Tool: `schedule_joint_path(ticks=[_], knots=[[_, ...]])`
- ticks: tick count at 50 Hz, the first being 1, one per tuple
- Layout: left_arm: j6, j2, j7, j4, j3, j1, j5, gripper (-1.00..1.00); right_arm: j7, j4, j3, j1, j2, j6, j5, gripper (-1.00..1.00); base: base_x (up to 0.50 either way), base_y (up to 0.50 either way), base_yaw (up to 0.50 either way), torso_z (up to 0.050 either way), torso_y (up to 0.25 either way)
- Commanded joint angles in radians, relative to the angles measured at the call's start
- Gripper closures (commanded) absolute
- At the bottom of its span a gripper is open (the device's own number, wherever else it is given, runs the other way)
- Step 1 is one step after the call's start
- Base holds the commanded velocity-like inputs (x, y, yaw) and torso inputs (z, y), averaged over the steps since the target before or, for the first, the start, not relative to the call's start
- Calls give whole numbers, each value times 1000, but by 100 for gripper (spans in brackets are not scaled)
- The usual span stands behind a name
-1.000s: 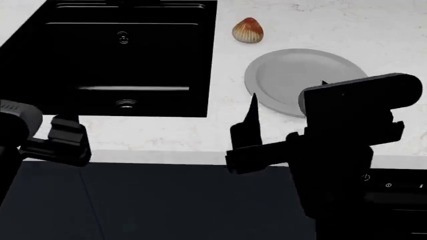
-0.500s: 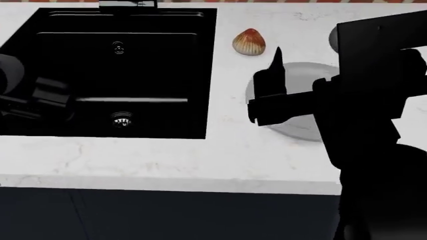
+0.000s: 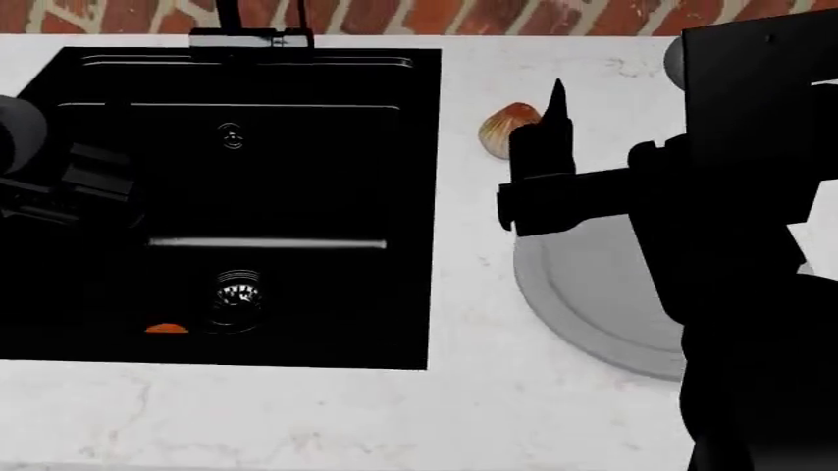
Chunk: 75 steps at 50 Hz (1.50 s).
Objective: Pick the orange from the sink and place it on the plate located on the counter
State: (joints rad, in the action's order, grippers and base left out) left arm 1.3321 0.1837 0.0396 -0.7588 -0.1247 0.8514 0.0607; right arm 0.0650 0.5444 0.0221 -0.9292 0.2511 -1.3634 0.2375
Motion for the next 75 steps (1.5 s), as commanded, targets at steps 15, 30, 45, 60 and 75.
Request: schedule_joint_path(ticks=[15, 30, 45, 60, 75], knots=[[-2, 2, -5, 2, 4, 1, 15, -100, -4, 15, 2, -11, 10, -19, 16, -100, 259, 0, 0, 0, 1], [-7, 6, -8, 6, 2, -6, 22, -100, -8, 17, -4, -11, 15, -22, 24, -100, 259, 0, 0, 0, 0], [17, 7, -7, 0, 16, -10, 35, -100, -8, 14, -3, -13, 14, -22, 35, -100, 103, 0, 0, 0, 1], [237, 282, -781, 279, 119, 116, 906, -100, 3, 9, -1, -8, 36, -23, 48, -100, 0, 0, 0, 0, 0], [139, 403, -1230, 712, -103, 197, 1857, -100, -4, 5, -28, -7, 39, -20, 51, -100, 0, 0, 0, 0, 0]])
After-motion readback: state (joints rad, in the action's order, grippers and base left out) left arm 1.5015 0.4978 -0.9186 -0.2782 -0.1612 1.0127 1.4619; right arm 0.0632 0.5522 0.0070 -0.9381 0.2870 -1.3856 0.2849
